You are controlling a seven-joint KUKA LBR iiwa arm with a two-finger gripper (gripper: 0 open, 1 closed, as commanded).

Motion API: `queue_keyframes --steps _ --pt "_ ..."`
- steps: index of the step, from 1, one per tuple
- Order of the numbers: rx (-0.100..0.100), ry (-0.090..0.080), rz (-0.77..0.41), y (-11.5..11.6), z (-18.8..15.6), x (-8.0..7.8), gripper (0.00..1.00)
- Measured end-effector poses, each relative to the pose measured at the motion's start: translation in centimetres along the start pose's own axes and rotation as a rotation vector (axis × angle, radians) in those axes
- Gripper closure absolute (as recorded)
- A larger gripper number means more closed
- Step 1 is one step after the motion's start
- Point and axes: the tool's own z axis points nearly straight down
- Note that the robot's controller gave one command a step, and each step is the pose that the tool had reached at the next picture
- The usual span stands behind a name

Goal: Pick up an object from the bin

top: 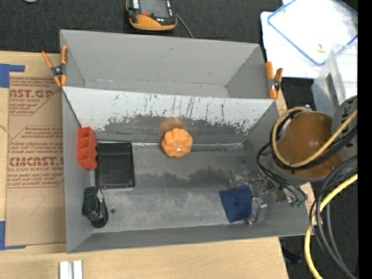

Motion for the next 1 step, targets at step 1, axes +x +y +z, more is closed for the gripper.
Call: queue_keyframes --steps 1 --pt "0.0 0.0 0.0 -0.01 0.0 0.0 1.0"
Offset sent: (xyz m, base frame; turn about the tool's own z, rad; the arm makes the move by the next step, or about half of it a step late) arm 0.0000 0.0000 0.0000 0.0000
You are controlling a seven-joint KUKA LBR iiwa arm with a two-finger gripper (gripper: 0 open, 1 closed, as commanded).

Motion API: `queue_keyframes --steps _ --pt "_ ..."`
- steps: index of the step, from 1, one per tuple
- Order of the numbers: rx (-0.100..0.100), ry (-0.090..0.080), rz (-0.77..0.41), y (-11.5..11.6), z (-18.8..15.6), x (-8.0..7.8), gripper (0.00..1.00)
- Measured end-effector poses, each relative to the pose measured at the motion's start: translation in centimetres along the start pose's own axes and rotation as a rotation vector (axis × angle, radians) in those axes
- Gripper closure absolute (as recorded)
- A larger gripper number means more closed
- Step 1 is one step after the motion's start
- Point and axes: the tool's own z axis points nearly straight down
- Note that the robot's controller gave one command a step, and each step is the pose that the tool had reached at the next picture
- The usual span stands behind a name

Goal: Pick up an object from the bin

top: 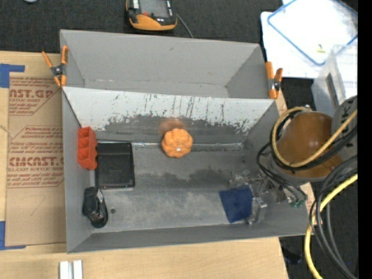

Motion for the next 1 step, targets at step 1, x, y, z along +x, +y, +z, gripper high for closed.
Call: queue_keyframes --steps 1 --pt "0.0 0.0 0.0 0.0 0.0 0.0 1.0"
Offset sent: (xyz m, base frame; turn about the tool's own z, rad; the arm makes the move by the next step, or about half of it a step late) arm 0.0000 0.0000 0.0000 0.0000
